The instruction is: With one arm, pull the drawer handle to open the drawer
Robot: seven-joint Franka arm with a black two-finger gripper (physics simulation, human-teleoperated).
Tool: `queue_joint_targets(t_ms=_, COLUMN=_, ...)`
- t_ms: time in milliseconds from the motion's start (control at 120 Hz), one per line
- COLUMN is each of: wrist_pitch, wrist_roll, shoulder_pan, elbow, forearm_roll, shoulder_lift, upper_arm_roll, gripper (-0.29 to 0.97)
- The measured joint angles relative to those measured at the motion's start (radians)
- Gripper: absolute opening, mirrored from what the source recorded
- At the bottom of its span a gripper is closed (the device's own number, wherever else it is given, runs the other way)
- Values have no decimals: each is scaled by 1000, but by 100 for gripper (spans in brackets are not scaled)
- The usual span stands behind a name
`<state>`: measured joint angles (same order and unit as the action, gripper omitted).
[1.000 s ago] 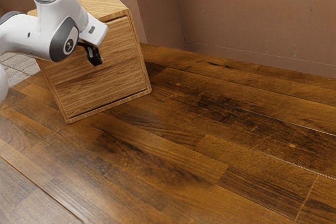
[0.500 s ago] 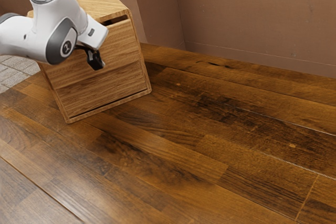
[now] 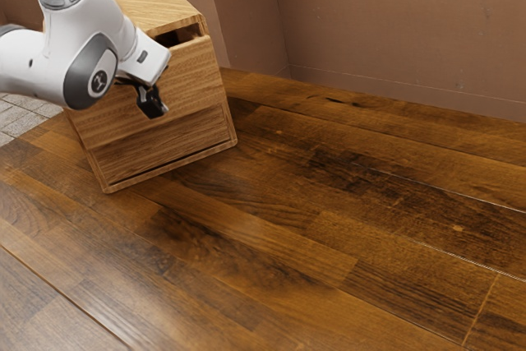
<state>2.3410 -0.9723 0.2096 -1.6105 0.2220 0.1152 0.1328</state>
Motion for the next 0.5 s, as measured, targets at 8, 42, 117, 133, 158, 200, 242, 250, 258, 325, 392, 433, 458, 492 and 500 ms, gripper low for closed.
queue_joint_targets(t_ms=8, wrist_pitch=0, wrist_roll=0, shoulder_pan=0, elbow=-1, forearm_roll=0, shoulder_lift=0, upper_arm_roll=0, gripper=56)
queue_joint_targets(t_ms=42, wrist_pitch=0, wrist_roll=2, shoulder_pan=0, elbow=-3, forearm_roll=-1, shoulder_lift=-1, upper_arm_roll=0, gripper=57)
queue_joint_targets(t_ms=117, wrist_pitch=0, wrist_roll=5, shoulder_pan=0, elbow=-7, forearm_roll=-4, shoulder_lift=-2, upper_arm_roll=-1, gripper=61)
queue_joint_targets(t_ms=133, wrist_pitch=0, wrist_roll=6, shoulder_pan=-1, elbow=-7, forearm_roll=-5, shoulder_lift=-3, upper_arm_roll=-1, gripper=61)
queue_joint_targets(t_ms=158, wrist_pitch=0, wrist_roll=7, shoulder_pan=-1, elbow=-7, forearm_roll=-6, shoulder_lift=-3, upper_arm_roll=-1, gripper=61)
queue_joint_targets(t_ms=200, wrist_pitch=0, wrist_roll=10, shoulder_pan=-1, elbow=-7, forearm_roll=-7, shoulder_lift=-4, upper_arm_roll=-2, gripper=60)
queue_joint_targets(t_ms=242, wrist_pitch=-1, wrist_roll=12, shoulder_pan=-1, elbow=-8, forearm_roll=-7, shoulder_lift=-7, upper_arm_roll=-2, gripper=57)
queue_joint_targets(t_ms=250, wrist_pitch=-1, wrist_roll=12, shoulder_pan=-2, elbow=-8, forearm_roll=-7, shoulder_lift=-8, upper_arm_roll=-2, gripper=55)
queue_joint_targets(t_ms=258, wrist_pitch=-1, wrist_roll=13, shoulder_pan=-2, elbow=-8, forearm_roll=-8, shoulder_lift=-9, upper_arm_roll=-2, gripper=54)
queue_joint_targets(t_ms=325, wrist_pitch=-2, wrist_roll=16, shoulder_pan=-3, elbow=-8, forearm_roll=-6, shoulder_lift=-16, upper_arm_roll=-2, gripper=45)
queue_joint_targets(t_ms=392, wrist_pitch=-4, wrist_roll=17, shoulder_pan=4, elbow=-8, forearm_roll=-4, shoulder_lift=-20, upper_arm_roll=-2, gripper=39)
queue_joint_targets(t_ms=433, wrist_pitch=-4, wrist_roll=19, shoulder_pan=4, elbow=-9, forearm_roll=-6, shoulder_lift=-23, upper_arm_roll=-2, gripper=35)
queue_joint_targets(t_ms=458, wrist_pitch=-5, wrist_roll=20, shoulder_pan=3, elbow=-11, forearm_roll=-6, shoulder_lift=-27, upper_arm_roll=-2, gripper=34)
queue_joint_targets(t_ms=492, wrist_pitch=-5, wrist_roll=21, shoulder_pan=1, elbow=-18, forearm_roll=-6, shoulder_lift=-34, upper_arm_roll=-3, gripper=39)
queue_joint_targets(t_ms=500, wrist_pitch=-5, wrist_roll=21, shoulder_pan=0, elbow=-19, forearm_roll=-6, shoulder_lift=-36, upper_arm_roll=-3, gripper=40)
